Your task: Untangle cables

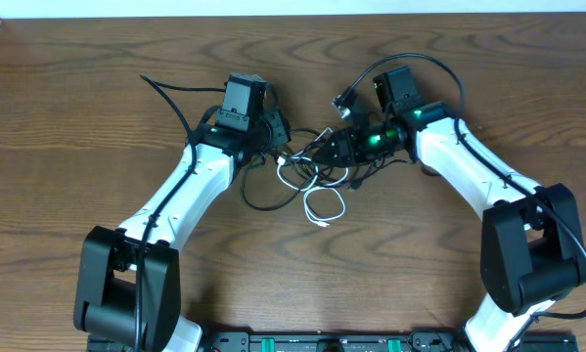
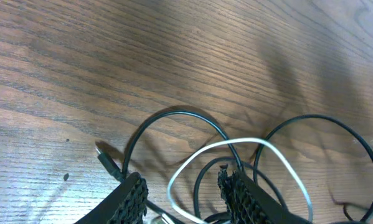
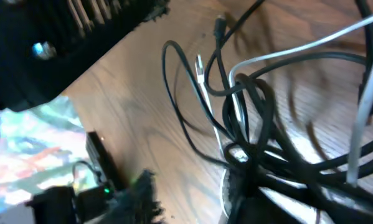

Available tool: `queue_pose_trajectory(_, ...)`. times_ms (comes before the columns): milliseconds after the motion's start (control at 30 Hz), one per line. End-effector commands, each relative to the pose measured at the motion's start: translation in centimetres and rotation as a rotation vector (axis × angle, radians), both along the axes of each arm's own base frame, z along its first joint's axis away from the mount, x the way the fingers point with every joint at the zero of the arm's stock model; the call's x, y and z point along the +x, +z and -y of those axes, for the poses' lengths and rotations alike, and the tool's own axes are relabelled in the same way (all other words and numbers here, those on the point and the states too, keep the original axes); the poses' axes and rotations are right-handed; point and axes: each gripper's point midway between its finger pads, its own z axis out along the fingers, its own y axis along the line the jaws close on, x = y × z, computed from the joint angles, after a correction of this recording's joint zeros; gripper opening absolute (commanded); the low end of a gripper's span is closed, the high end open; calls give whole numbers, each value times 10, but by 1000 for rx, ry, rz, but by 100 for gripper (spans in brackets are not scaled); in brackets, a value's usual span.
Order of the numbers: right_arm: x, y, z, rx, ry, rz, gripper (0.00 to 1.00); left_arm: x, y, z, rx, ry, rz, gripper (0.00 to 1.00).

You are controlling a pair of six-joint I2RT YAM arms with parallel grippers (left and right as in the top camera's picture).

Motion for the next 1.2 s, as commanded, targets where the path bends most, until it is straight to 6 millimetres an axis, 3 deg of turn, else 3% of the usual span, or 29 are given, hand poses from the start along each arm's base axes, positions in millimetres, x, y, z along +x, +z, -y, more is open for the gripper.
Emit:
queue_pose_trajectory(0,-7,8,-10,90,53,-22,17,-1,-7,-4,18,-2,-12,43)
queue_pose_trajectory(67,-7,23,-13,183,81,-17,2,-1,-7,-4,17,-2,-12,44)
queue_pose_trajectory(267,1,69,-1,400,124,29,1,-8,-4,12,-39,-100,-15,44)
queue_pose_trajectory(433,4,96,19,481,115,52,1,-23,12,47,-172,-333,16,44)
queue_pose_trajectory(600,6,96,22,479,107,53,1,-32,33,72,-311,-468,57,44)
queue_pose_trajectory(833,4,96,20,480,112,50,1,-36,41,92,-322,-522,100,44)
queue_pose_trajectory(1000,3,98,20,492,119,47,1,-34,23,99,-218,-486,98,44)
queue_pose_trajectory(1167,-1,104,20,524,138,37,1,-18,1,83,-101,-321,71,44)
